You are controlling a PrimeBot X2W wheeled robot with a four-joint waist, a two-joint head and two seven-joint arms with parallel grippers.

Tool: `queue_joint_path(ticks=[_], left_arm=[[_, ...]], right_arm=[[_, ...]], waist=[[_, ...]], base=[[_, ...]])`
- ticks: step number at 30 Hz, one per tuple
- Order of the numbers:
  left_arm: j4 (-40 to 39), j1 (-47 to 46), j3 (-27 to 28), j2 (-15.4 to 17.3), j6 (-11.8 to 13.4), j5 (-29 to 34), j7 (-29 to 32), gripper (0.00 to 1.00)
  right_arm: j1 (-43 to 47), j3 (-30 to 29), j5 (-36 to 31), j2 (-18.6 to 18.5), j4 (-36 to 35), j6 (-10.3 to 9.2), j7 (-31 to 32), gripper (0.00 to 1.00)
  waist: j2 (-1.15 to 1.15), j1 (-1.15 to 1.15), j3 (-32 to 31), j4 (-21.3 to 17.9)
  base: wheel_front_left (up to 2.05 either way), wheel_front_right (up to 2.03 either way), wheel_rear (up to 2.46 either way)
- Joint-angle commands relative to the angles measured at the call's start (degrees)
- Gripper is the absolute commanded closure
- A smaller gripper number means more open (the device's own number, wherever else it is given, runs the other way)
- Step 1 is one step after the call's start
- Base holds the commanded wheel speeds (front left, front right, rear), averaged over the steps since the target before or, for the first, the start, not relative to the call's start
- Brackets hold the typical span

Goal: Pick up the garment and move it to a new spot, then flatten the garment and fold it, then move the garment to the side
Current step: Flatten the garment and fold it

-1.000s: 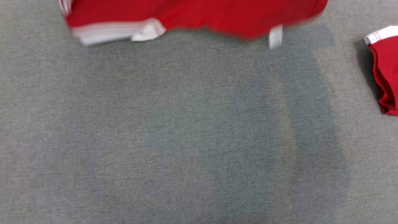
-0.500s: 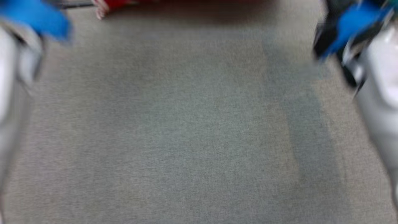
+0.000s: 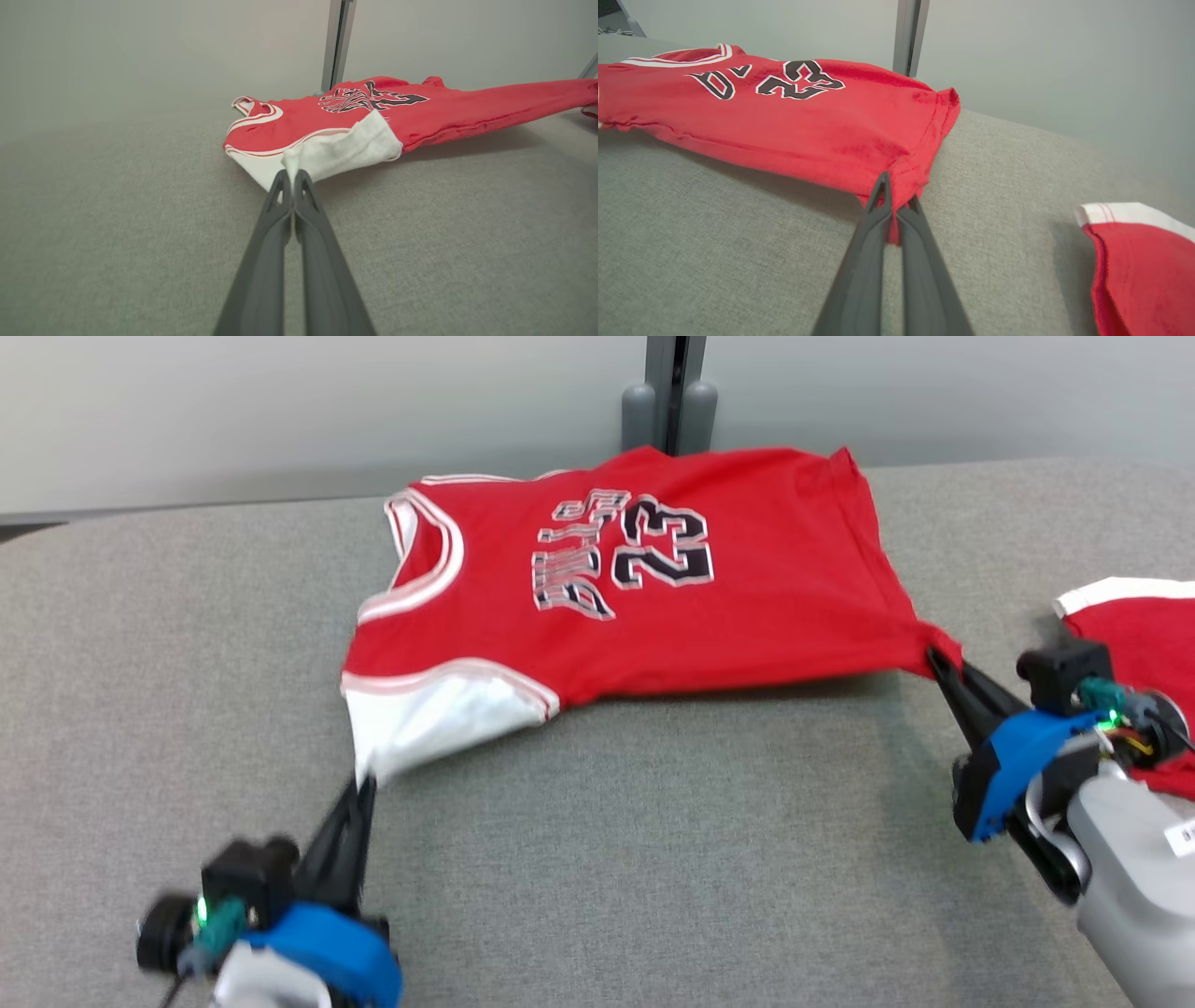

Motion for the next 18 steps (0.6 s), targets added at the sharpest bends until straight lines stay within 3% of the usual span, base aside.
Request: queue_joint_path(ticks=[1, 8, 13, 18], left_arm=[[-0.87, 1.33, 0.29, 0.28, 0.62, -0.61, 0.23, 1.0], [-15.39, 20.06, 0.4, 1.77, 7.95, -8.24, 8.96, 1.0], [-23.91, 26.55, -0.31, 4.47, 11.17, -10.04, 14.17, 1.0], [-28.7, 27.72, 0.11, 6.62, 12.92, -9.49, 16.17, 1.0]], right_arm=[[1.33, -0.37, 0.22, -0.67, -0.33, 0.01, 0.2, 1.0], [10.3, -5.58, -0.58, -3.31, -5.52, 0.01, 3.15, 1.0], [18.78, -12.15, -1.63, -4.22, -10.63, 0.0, 7.87, 1.0], [29.19, -19.8, -4.24, -2.92, -20.94, 0.0, 16.27, 1.0]], waist=[[0.0, 0.02, -0.82, -0.51], [0.0, 0.02, -2.94, 0.24], [0.0, 0.02, -2.79, 2.52], [0.0, 0.02, -2.57, 3.34]], base=[[0.0, 0.0, 0.0], [0.0, 0.0, 0.0], [0.0, 0.0, 0.0], [0.0, 0.0, 0.0]])
